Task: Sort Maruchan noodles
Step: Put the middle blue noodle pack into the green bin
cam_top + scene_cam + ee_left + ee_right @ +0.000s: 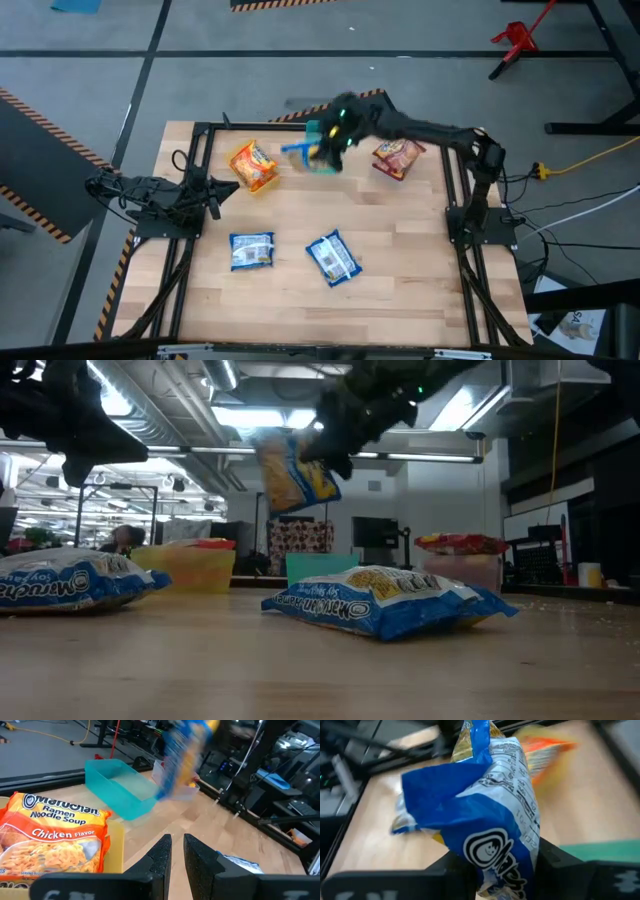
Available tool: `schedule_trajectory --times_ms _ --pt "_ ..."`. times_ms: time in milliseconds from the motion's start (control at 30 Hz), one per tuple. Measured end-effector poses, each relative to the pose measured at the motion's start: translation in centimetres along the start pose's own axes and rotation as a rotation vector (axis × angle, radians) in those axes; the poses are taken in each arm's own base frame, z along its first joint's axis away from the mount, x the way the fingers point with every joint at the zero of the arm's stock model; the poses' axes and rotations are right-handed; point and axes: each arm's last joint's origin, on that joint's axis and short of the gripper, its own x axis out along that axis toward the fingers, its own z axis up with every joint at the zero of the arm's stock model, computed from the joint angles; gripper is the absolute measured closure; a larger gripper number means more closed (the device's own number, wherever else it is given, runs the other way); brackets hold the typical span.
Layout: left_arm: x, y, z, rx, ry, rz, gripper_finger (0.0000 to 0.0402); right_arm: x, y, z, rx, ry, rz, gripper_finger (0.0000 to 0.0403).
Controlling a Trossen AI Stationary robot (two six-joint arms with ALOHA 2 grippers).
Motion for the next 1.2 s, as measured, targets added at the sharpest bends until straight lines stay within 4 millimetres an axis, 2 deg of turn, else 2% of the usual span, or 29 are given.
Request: schedule_trajectory --times_ms 233,333,433,567,733,1067,1200 --pt "0.0 0.0 0.0 0.000 -0.001 0.001 0.0357 -5.0 -7.4 -0.9 0.152 -0.084 -0.144 0.0300" --pt "0.0 0.0 0.0 0.000 -0.005 0.007 0.0357 -5.6 -9.6 -2.5 0.236 -0.124 -0.185 0.0300" --pt "0.0 0.0 0.0 0.000 -0.008 0.011 0.0357 -5.2 -11.1 -4.4 0.334 -0.184 -0.199 0.0300" --pt "0.0 0.0 0.0 0.000 -0.008 0.011 0.0357 -4.7 -11.8 -6.6 0.461 -0.239 -0.157 0.0299" --pt "0.0 0.0 0.0 0.006 -0.008 0.011 0.0357 -3.3 -11.3 -8.6 0.533 -0.230 -0.165 0.0299" --pt "0.0 0.2 0.1 0.008 -0.037 0.051 0.0357 -1.0 -9.1 -8.3 0.421 -0.210 -0.198 0.0299" --pt "0.0 0.2 0.1 0.010 -0.038 0.056 0.0357 0.2 -9.1 -8.7 0.408 -0.201 -0.193 0.0299"
